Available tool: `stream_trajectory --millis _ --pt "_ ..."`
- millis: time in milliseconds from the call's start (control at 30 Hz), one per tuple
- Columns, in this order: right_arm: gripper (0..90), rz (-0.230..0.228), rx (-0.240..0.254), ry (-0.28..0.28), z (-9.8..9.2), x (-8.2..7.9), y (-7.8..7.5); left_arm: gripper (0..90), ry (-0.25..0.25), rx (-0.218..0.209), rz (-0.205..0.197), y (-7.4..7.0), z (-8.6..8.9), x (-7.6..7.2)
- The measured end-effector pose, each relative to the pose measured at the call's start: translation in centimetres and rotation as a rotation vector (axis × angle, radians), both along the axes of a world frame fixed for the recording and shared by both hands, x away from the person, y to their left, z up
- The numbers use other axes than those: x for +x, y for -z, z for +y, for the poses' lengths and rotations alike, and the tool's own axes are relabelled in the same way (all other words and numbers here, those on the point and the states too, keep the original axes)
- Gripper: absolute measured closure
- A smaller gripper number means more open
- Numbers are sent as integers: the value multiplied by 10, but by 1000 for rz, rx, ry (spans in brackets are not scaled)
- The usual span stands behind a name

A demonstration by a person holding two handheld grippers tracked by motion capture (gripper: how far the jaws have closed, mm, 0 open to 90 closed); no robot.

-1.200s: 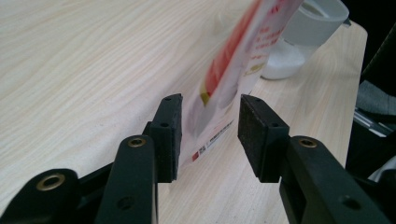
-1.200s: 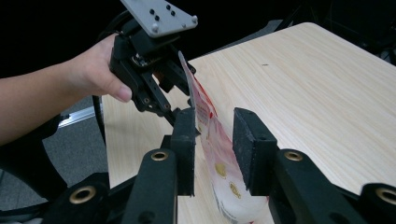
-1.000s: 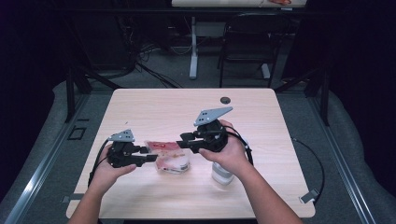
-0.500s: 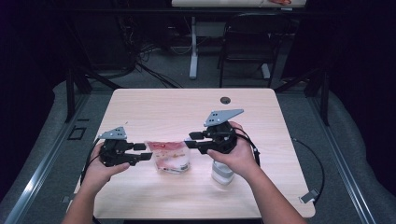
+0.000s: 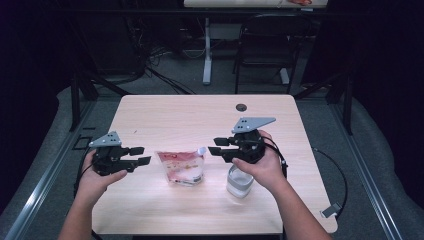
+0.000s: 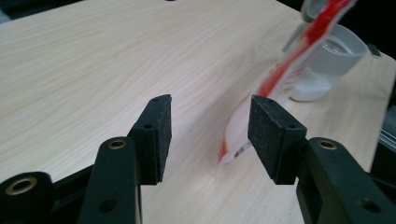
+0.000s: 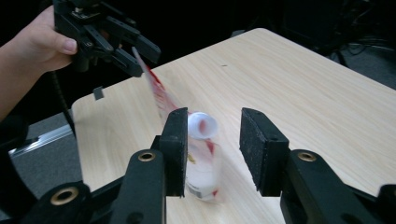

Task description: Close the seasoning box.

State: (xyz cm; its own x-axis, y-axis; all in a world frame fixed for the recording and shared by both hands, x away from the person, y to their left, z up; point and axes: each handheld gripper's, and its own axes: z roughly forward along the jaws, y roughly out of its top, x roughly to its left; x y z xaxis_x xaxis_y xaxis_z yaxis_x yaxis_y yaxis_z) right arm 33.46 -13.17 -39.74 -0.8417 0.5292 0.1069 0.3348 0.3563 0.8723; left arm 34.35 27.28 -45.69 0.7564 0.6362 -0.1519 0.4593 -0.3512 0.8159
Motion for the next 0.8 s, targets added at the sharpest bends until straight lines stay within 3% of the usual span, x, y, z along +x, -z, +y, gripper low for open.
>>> stream_trajectory --millis 133,300,533,800 --pt "633 -6 8 23 -8 -2 0 497 -52 -8 13 3 7 2" --pt "642 -11 2 67 -22 -1 1 498 -80 -14 18 7 11 5" --pt "644 -21 22 125 -43 -2 0 499 -106 -1 10 10 13 6" --pt "679 -37 14 236 -70 -2 2 499 -122 5 18 14 13 8"
